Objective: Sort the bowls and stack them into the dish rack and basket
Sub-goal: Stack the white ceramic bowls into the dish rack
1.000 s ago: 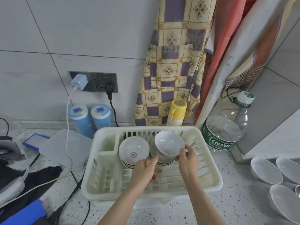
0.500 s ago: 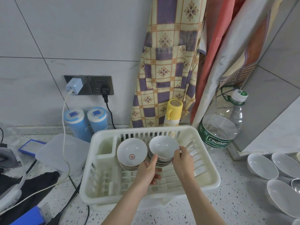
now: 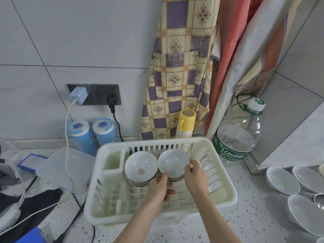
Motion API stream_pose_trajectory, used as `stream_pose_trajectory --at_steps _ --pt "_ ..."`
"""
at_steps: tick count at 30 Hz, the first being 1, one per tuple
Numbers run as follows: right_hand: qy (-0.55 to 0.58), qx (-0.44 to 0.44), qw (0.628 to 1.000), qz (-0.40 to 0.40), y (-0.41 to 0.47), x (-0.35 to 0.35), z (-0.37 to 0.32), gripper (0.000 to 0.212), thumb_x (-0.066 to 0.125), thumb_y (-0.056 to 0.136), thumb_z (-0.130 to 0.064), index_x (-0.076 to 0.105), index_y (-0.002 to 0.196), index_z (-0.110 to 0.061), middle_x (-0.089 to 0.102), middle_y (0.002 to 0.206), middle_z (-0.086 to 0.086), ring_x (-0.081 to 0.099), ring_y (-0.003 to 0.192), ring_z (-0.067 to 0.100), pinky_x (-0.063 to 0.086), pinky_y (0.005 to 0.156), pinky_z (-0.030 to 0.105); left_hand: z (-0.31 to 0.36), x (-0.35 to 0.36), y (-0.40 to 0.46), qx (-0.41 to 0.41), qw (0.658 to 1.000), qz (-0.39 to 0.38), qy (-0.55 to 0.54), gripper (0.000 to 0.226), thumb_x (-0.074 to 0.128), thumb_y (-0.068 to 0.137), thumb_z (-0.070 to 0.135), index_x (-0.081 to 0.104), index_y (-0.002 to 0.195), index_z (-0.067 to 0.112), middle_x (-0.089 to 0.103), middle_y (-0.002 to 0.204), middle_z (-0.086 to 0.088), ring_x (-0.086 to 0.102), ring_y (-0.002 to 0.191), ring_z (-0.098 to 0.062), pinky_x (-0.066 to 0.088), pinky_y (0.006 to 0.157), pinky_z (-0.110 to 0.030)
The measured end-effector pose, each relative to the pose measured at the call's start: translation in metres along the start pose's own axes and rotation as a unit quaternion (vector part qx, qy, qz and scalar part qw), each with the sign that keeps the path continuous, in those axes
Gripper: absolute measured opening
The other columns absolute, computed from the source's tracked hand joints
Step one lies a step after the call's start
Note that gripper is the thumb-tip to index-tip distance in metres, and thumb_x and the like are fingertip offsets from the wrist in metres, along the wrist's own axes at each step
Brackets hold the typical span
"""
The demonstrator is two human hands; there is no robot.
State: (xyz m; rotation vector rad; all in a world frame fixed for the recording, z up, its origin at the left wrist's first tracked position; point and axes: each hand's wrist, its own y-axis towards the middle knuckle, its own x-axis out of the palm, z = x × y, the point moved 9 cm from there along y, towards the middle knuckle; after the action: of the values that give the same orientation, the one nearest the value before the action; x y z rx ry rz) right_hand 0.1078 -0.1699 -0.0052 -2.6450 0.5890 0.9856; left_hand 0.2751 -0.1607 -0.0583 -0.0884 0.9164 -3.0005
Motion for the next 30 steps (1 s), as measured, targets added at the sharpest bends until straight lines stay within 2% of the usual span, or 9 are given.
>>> stream_pose_trajectory --at_steps 5,8,13,15,17,20,23,26,30 --pt "0.005 0.093 0.993 -0.069 0.001 0.013 0.020 0.049 0.033 0.094 -0.048 0.049 0.131 -0.020 0.068 0.108 0.006 0.061 0.099 0.027 0.044 0.079 0.036 -0.001 0.000 0.001 0.000 1.000 0.003 -0.011 0.024 0.054 0.098 0.038 0.061 0.098 0.015 0.074 0.094 -0.013 0.061 0.043 -0.010 0.036 0.035 -0.021" --pt "0.079 0.106 0.986 -0.103 0.001 0.019 0.020 0.049 0.033 0.094 -0.046 0.055 0.127 -0.016 0.066 0.101 0.007 0.062 0.072 0.022 0.046 0.059 0.029 -0.001 0.000 0.003 0.002 1.000 0.003 -0.015 0.024 0.053 0.099 0.038 0.061 0.097 0.015 0.073 0.094 -0.015 0.060 0.042 -0.010 0.036 0.034 -0.020" --pt "0.096 0.103 0.984 -0.109 0.002 0.021 0.021 0.049 0.034 0.094 -0.045 0.055 0.126 -0.014 0.065 0.100 0.007 0.063 0.075 0.020 0.045 0.052 0.025 0.000 0.001 0.005 -0.002 1.000 0.012 -0.013 0.026 0.052 0.099 0.041 0.060 0.097 0.017 0.074 0.093 -0.013 0.062 0.043 -0.009 0.036 0.035 -0.019" --pt "0.096 0.097 0.984 -0.113 0.001 0.022 0.020 0.051 0.033 0.094 -0.047 0.055 0.126 -0.014 0.065 0.100 0.005 0.064 0.079 0.018 0.050 0.057 0.030 0.000 0.001 0.003 -0.008 1.000 0.010 -0.018 0.025 0.052 0.098 0.043 0.060 0.095 0.020 0.074 0.093 -0.012 0.064 0.044 -0.010 0.037 0.035 -0.020" --pt "0.087 0.092 0.986 -0.110 0.000 0.020 0.020 0.055 0.030 0.092 -0.053 0.055 0.125 -0.017 0.066 0.099 0.004 0.065 0.081 0.020 0.055 0.071 0.038 0.000 0.001 -0.002 -0.017 1.000 0.004 -0.023 0.022 0.052 0.097 0.045 0.058 0.095 0.023 0.074 0.095 -0.011 0.066 0.047 -0.012 0.039 0.037 -0.021" --pt "0.044 0.093 0.991 -0.088 -0.001 0.014 0.022 0.066 0.025 0.090 -0.063 0.052 0.128 -0.016 0.066 0.112 0.007 0.061 0.103 0.029 0.047 0.091 0.043 -0.001 -0.003 -0.015 -0.038 0.999 -0.002 -0.023 0.019 0.053 0.097 0.045 0.055 0.099 0.026 0.075 0.095 -0.011 0.067 0.048 -0.012 0.040 0.037 -0.021" --pt "0.042 0.086 0.995 -0.036 -0.003 0.003 0.019 0.064 0.025 0.090 -0.060 0.047 0.134 -0.019 0.064 0.118 0.007 0.057 0.109 0.029 0.042 0.086 0.040 -0.001 -0.011 -0.029 -0.036 0.999 -0.009 -0.019 0.015 0.052 0.099 0.031 0.057 0.108 0.020 0.078 0.090 -0.008 0.059 0.043 -0.011 0.036 0.037 -0.021" --pt "0.104 0.043 0.994 0.003 -0.005 -0.011 0.005 0.050 0.031 0.091 -0.052 0.049 0.130 -0.024 0.065 0.099 -0.005 0.060 0.095 0.023 0.048 0.084 0.042 0.002 -0.018 -0.045 -0.021 0.999 -0.016 -0.028 0.015 0.054 0.096 0.020 0.061 0.109 0.014 0.079 0.085 -0.007 0.051 0.041 -0.009 0.032 0.037 -0.021" --pt "0.163 -0.025 0.986 0.031 -0.012 -0.033 -0.013 0.031 0.042 0.095 -0.035 0.053 0.124 -0.030 0.062 0.084 -0.015 0.060 0.072 0.007 0.044 0.060 0.029 0.005 -0.022 -0.065 -0.005 0.999 -0.021 -0.031 0.017 0.053 0.096 0.017 0.064 0.105 0.008 0.076 0.073 -0.006 0.045 0.042 -0.010 0.029 0.037 -0.021"
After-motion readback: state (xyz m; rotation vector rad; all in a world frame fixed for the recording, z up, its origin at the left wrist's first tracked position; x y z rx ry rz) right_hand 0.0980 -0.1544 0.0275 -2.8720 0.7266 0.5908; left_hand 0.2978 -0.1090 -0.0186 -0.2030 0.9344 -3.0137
